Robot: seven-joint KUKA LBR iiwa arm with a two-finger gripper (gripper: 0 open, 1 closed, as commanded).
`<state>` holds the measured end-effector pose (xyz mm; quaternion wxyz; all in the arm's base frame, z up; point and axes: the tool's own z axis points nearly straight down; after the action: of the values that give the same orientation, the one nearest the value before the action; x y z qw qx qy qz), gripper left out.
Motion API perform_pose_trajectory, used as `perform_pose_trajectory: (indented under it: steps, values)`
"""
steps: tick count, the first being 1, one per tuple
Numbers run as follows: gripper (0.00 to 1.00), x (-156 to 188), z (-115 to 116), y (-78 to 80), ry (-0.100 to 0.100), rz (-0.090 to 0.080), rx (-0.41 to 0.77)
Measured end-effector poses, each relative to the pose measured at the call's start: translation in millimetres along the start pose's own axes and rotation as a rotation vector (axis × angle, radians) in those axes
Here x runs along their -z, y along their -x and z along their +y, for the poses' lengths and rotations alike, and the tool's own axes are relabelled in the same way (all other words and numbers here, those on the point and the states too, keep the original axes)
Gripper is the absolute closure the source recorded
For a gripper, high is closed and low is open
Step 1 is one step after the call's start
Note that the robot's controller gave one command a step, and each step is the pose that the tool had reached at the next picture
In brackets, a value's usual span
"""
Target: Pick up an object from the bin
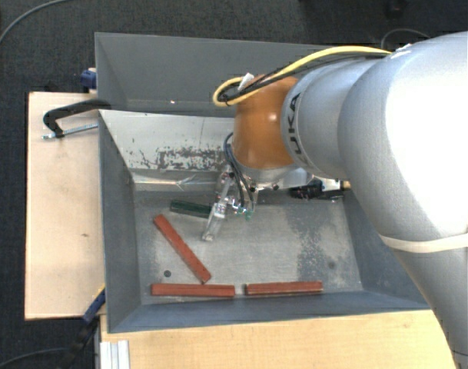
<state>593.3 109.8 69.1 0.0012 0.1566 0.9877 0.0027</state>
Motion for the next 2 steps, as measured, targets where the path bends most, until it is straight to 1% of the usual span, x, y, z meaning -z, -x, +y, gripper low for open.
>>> perform_pose_trajectory:
  steps: [1,2]
  values:
    - [1.0,1.9,-4.3,2.3,-0.004,-0.002,-0.004]
    - [1.0,1.9,-4.4,2.3,-0.004,-0.002,-0.004]
